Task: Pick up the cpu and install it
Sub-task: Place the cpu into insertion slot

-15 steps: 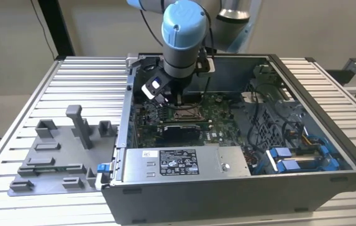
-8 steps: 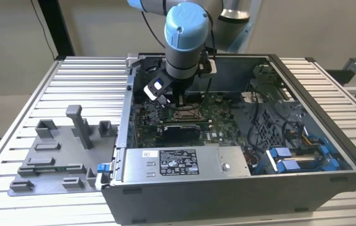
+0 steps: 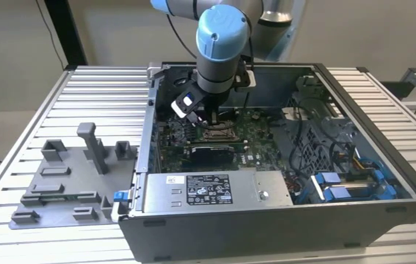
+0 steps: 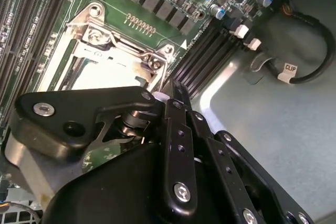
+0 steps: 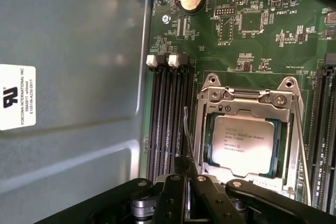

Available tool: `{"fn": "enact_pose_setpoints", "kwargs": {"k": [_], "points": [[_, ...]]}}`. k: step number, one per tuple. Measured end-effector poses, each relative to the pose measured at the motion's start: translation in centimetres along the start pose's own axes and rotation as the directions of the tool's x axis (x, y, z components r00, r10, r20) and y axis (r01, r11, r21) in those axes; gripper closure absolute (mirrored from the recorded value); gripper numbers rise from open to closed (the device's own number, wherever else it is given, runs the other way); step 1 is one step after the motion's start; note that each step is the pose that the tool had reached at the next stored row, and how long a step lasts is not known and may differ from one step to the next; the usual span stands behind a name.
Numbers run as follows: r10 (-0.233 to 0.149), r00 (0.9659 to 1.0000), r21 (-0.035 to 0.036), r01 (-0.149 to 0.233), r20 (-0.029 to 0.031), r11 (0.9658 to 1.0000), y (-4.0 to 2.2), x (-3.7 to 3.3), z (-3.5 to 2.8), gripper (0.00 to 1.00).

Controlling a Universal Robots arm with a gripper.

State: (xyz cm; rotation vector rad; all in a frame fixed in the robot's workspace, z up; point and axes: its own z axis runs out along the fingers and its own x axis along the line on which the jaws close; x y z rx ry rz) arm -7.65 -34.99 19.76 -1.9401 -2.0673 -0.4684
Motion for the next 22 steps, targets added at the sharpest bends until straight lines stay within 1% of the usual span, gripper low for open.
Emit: {"fn": "enact_pose_setpoints", "kwargs": {"k": [8,18,22], "points": [[0.000,1.0000,0.0001,0.000,0.0000,1.0000,0.63,-0.16,0.28,1.00],[0.000,1.0000,0.0001,0.000,0.0000,1.0000,1.95,-0.31,0.44,1.00],[0.000,1.0000,0.0005,0.000,0.0000,1.0000,2.33,-0.35,0.48,1.00]]}}
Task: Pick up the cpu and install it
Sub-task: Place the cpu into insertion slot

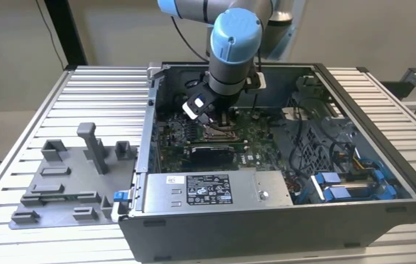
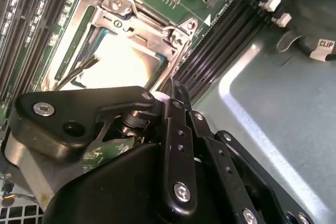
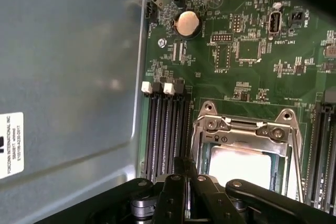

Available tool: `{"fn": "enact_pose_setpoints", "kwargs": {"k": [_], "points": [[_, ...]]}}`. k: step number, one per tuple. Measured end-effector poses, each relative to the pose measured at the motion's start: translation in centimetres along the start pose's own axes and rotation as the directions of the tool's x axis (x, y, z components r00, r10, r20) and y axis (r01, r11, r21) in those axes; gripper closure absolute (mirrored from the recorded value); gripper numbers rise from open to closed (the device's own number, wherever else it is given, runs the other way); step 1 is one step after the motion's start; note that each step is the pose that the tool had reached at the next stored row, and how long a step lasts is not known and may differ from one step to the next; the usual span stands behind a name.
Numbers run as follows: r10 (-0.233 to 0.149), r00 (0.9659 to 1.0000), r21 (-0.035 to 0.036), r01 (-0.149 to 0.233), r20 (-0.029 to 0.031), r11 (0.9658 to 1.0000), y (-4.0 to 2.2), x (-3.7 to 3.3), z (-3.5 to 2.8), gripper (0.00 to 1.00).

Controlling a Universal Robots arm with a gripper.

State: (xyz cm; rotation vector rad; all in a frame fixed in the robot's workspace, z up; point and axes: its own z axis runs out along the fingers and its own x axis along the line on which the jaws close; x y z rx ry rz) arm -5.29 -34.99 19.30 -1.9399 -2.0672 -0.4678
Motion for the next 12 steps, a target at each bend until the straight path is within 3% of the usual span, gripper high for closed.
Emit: {"fn": "enact_pose_setpoints", "kwargs": {"k": [12], "points": [[0.000,1.0000,0.0002,0.000,0.0000,1.0000,0.49,-0.22,0.42,1.00]]}}
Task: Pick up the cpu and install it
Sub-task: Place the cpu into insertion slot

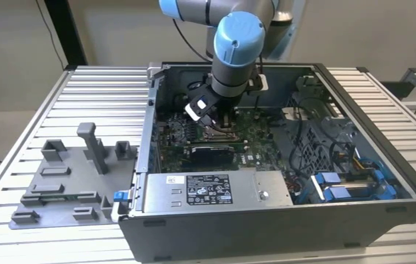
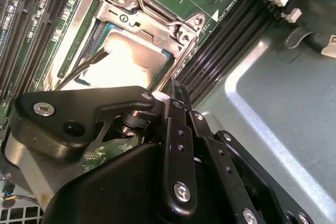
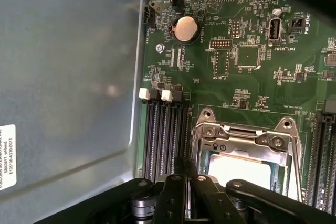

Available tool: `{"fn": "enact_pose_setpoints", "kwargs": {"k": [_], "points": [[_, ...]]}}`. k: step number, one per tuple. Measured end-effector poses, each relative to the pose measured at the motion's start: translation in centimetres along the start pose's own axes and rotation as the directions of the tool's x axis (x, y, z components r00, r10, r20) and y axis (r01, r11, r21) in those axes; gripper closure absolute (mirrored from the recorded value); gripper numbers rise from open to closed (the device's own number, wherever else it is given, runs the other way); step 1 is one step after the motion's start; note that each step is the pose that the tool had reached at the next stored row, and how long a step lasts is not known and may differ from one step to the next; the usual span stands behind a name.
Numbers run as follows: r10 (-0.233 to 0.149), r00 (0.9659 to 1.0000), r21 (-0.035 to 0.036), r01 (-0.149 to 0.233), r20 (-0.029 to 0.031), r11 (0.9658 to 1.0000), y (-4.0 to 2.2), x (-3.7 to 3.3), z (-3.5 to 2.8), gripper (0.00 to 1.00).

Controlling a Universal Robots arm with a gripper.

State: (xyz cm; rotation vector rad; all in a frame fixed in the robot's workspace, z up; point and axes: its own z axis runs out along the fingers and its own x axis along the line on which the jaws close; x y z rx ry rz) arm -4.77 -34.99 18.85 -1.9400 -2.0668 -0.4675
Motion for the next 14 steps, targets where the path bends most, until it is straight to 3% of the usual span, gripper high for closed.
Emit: {"fn": "enact_pose_setpoints", "kwargs": {"k": [7,14], "points": [[0.000,1.0000,-0.0005,0.000,-0.0029,1.0000,0.35,0.01,0.29,1.00],[0.001,0.9997,-0.0018,-0.001,-0.0240,1.0000,0.54,0.11,0.44,1.00]]}}
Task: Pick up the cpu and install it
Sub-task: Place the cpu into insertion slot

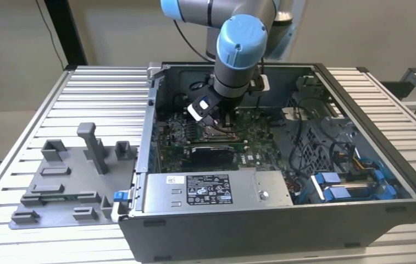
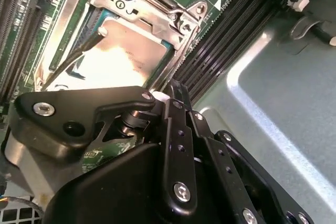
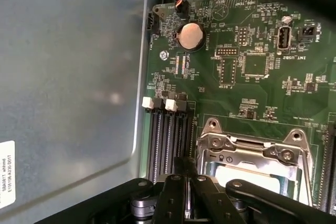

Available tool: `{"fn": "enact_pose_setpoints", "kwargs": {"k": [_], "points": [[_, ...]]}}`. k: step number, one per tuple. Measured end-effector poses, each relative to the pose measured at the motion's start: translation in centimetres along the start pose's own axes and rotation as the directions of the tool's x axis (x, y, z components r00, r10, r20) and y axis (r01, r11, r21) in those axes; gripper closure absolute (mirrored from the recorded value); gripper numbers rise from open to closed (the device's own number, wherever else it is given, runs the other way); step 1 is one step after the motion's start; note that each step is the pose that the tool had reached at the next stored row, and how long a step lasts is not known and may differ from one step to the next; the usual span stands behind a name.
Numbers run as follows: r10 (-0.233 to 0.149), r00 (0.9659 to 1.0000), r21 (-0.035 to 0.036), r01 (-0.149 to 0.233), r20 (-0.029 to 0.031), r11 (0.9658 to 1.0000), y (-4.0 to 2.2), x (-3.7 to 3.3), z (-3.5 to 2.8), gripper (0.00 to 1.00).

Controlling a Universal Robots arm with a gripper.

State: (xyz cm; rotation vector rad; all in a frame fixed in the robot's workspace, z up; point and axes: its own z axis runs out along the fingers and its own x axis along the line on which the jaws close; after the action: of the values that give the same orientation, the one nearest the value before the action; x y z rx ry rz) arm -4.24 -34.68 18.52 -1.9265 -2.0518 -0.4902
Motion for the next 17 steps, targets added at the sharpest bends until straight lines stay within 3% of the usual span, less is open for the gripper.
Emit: {"fn": "enact_pose_setpoints", "kwargs": {"k": [3,6,8,12,13,15,17], "points": [[0.000,1.0000,-0.0001,0.000,-0.0024,1.0000,-0.01,0.12,-0.21,1.00],[0.000,1.0000,-0.0002,0.000,-0.0038,1.0000,-0.28,0.69,-1.35,1.00],[0.000,1.0000,-0.0004,0.000,-0.0046,1.0000,-1.03,1.13,-2.19,1.00],[0.000,1.0000,-0.0013,0.000,-0.0047,1.0000,-2.82,1.73,-3.24,1.00],[-0.001,1.0000,-0.0025,0.001,-0.0048,1.0000,-3.70,1.87,-3.49,1.00],[-0.002,1.0000,-0.0051,0.002,-0.0046,1.0000,-4.50,1.70,-3.62,1.00],[-0.004,1.0000,-0.0089,0.004,-0.0044,1.0000,-4.74,1.34,-3.75,1.00]]}}
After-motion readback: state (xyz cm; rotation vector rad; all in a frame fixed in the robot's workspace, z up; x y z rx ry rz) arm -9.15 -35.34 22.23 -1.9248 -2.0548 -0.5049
